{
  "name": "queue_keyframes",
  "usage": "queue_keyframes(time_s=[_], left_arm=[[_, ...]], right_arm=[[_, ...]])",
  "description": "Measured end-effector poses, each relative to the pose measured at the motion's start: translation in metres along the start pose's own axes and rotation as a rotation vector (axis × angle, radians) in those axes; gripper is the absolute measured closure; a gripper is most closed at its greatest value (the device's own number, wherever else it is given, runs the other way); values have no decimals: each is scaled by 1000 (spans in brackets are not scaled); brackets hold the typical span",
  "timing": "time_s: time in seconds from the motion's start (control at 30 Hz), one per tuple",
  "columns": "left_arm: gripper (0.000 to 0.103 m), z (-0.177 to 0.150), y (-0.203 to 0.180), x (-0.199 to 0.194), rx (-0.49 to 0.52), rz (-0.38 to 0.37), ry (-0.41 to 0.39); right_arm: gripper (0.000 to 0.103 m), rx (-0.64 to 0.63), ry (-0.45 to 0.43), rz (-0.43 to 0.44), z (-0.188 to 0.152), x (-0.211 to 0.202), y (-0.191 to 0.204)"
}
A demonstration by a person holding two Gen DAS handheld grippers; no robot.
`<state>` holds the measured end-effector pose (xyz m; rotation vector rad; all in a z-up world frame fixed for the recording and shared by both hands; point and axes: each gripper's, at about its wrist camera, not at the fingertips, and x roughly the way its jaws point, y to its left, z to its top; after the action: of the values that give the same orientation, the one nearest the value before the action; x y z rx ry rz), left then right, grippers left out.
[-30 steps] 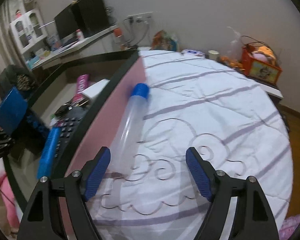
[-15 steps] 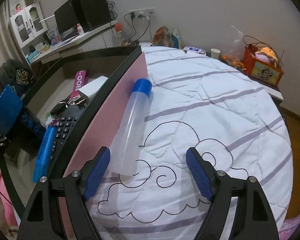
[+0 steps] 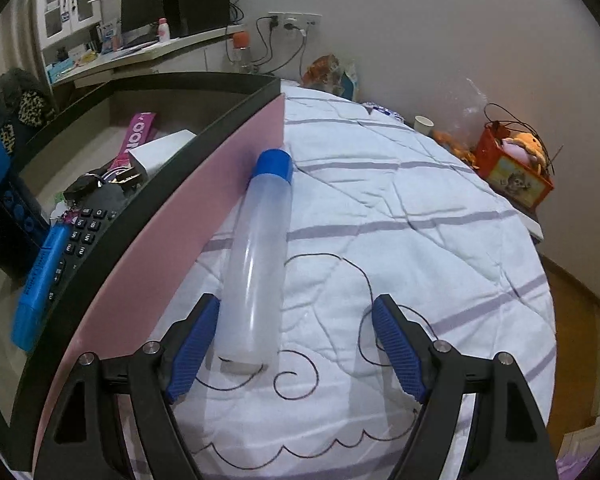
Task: Organize rigid objects
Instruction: 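Grasp the clear blue-capped bottle with the right tool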
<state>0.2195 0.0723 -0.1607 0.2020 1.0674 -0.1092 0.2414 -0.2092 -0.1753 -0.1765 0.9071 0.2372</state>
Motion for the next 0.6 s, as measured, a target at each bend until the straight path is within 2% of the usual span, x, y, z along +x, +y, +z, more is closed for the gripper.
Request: queue_keyframes(time_s=[0.07,0.1,0.13,0.17,0.4,0.6], left_arm=[[94,0,0,0,0,-1,0],[94,0,0,0,1,0,0],[94,0,0,0,1,0,1],[94,0,0,0,0,0,0],[94,0,0,0,1,0,0],[93,1,0,2,2,-4,1]], right_arm=[[44,11,-5,24,-1,-1,-1],[49,22,-5,29,-1,-3,-2],[68,29,-8,33,-2,-5,-3],[75,39,0,42,-2,-7,-4],[76,68,45,70,-29,-30,-6],[76,80,126,97,-58,-55,-5]])
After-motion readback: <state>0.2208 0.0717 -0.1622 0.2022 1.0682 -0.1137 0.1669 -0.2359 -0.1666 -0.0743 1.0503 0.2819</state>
